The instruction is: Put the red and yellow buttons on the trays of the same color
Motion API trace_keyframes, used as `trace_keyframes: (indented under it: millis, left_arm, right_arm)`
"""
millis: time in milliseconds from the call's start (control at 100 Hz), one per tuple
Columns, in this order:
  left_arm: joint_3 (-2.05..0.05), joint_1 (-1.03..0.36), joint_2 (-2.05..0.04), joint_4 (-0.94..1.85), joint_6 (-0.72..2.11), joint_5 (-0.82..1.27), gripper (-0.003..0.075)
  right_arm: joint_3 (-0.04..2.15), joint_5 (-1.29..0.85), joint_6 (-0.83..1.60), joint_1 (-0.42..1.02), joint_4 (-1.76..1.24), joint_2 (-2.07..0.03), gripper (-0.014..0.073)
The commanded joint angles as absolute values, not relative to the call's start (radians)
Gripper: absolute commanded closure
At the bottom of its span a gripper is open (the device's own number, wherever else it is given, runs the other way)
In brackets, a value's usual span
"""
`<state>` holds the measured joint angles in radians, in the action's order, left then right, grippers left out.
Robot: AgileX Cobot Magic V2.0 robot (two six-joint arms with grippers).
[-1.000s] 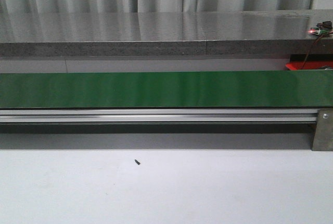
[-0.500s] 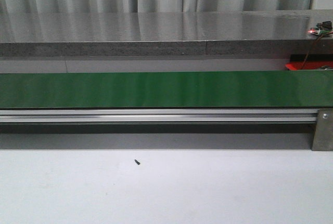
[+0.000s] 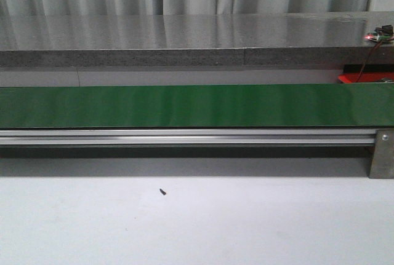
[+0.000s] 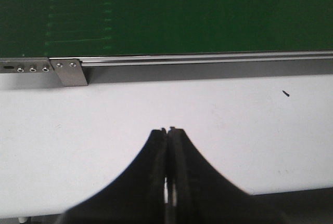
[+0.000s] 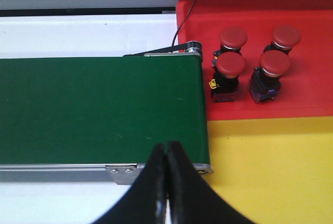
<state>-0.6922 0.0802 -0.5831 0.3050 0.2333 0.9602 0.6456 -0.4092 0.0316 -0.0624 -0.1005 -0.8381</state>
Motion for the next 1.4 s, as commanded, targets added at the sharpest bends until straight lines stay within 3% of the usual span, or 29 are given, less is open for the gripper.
trace_keyframes:
  millis: [0,560,1390]
  left_arm:
    - [-0.719,0.072,-0.586,0.33,0.231,0.908,0.074]
    - [-0.719,0.072,-0.586,0.33,0.231,0.908,0.074]
    - [-0.719,0.072,-0.586,0.33,0.231,0.908,0.074]
  right_arm:
    - [0.615,-0.299,0.036,-0.065,-0.086,-0.763,0.0651]
    - [0.492,-0.271,0.036,-0.066,-0.087,-0.559,0.0651]
    - [0.492,-0.276,0.036,-0.066,-0.087,-0.553,0.0651]
